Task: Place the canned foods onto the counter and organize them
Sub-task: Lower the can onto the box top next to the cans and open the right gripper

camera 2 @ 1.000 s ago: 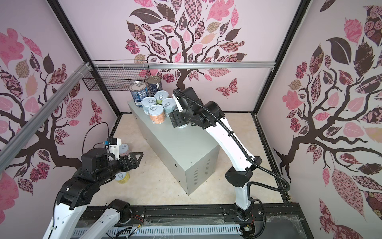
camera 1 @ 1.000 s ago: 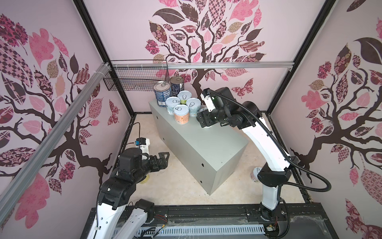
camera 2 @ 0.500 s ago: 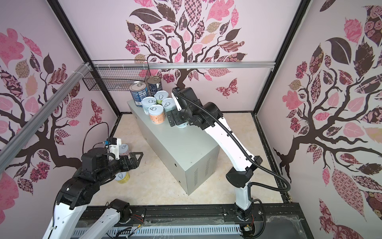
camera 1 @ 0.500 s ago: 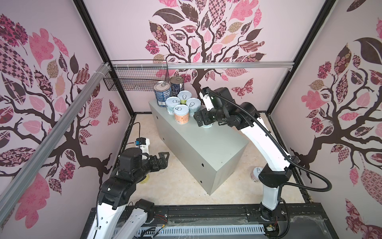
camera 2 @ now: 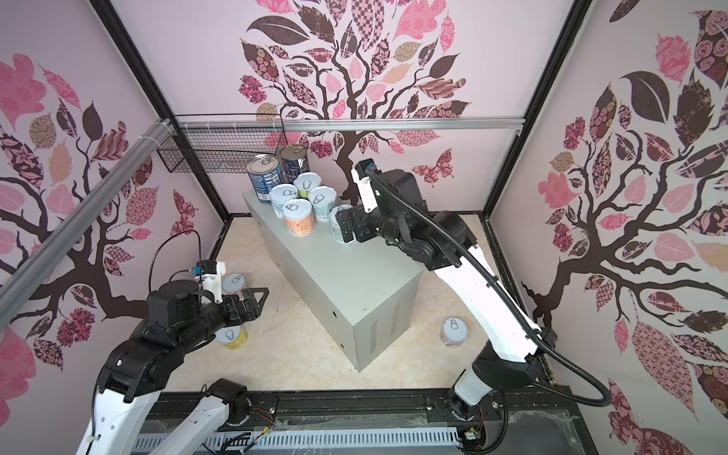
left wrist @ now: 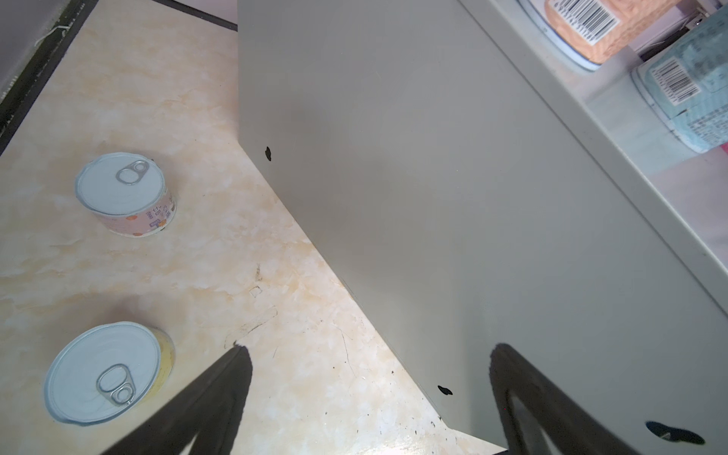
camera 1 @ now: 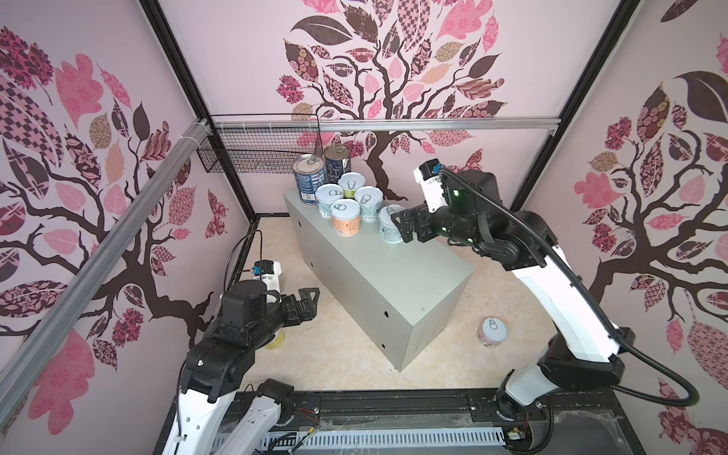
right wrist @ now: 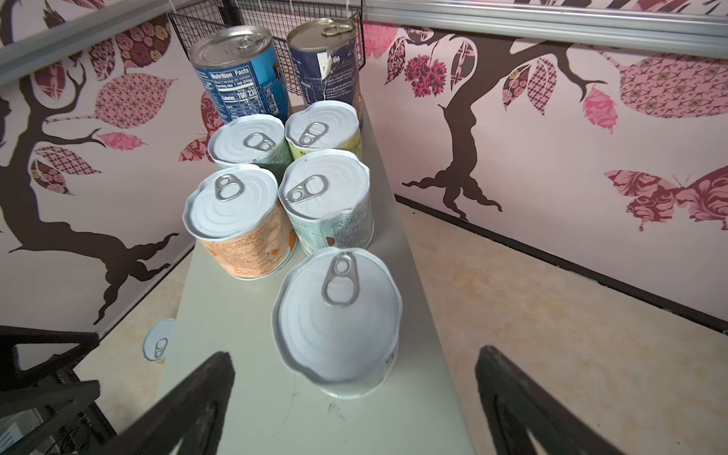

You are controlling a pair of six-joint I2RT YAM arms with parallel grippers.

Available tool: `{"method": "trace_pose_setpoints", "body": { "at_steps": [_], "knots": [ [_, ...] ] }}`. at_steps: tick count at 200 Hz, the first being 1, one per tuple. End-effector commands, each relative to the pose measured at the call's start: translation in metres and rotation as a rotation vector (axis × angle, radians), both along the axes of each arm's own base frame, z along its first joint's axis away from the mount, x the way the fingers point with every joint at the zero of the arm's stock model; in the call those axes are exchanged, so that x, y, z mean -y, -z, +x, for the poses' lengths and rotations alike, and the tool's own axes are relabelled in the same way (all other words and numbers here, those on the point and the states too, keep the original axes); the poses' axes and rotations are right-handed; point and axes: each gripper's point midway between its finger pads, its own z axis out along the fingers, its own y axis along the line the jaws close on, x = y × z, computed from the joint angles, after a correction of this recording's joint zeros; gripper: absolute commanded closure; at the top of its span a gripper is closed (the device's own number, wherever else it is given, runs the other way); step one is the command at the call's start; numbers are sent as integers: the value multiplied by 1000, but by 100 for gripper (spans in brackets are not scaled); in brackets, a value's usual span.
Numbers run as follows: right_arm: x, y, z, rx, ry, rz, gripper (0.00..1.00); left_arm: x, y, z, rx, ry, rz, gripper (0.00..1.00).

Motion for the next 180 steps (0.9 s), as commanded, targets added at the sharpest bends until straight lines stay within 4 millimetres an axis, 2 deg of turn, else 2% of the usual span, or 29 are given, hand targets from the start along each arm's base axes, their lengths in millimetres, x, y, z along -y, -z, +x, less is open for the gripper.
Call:
{"method": "trace_pose_setpoints", "body": {
  "at_steps": [1, 24, 47, 71, 107, 180],
  "knots": [
    [9, -3, -14, 18, -13, 41, 12, -2, -15, -5, 32, 1, 1, 2],
    [16, 9, -26, -11, -16, 79, 34, -2, -15, -6, 27, 1, 2, 2],
    [15, 29, -33, -54, -30, 104, 42, -3, -13, -7, 21, 2, 5, 2],
    [16, 42, -33, -63, -19, 118, 43, -2, -9, -7, 13, 3, 9, 2],
    [3, 56, -27, -93, -26, 156, 45, 0, 1, -5, -6, 8, 3, 2],
    [-14, 57, -6, -80, -5, 193, 47, 2, 12, -4, -16, 16, -7, 2]
  ]
}}
